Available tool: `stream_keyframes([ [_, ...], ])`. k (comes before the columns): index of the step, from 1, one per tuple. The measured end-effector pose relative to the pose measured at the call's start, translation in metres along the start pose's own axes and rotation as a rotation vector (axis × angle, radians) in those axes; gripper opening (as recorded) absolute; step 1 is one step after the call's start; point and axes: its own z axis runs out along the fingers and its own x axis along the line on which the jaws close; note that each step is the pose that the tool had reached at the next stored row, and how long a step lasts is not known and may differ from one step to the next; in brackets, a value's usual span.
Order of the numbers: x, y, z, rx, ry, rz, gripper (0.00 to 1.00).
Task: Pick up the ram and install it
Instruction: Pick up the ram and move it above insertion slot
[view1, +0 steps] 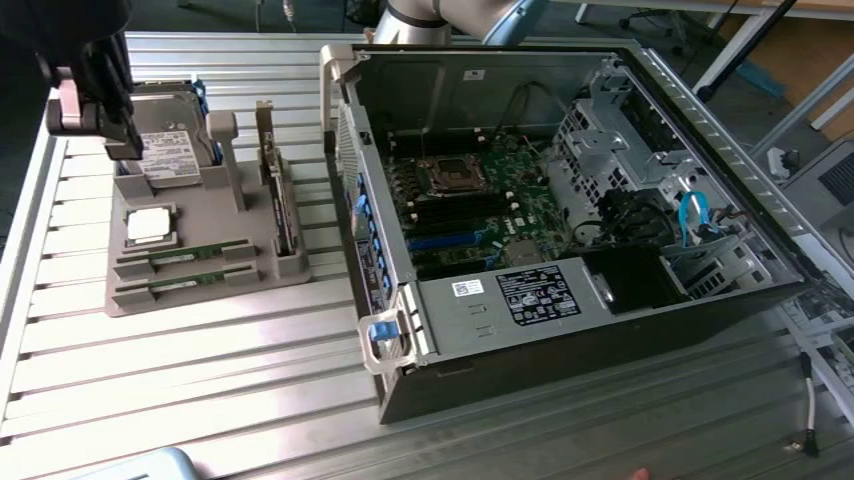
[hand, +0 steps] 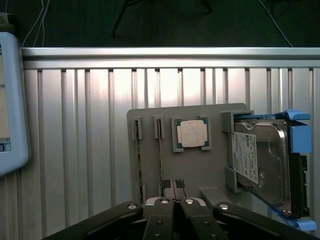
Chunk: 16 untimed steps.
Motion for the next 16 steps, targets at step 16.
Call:
stream_keyframes([
  [16,0.0011,-0.0006,-0.0001,-0.0003,0.008,-0.003,0.1],
])
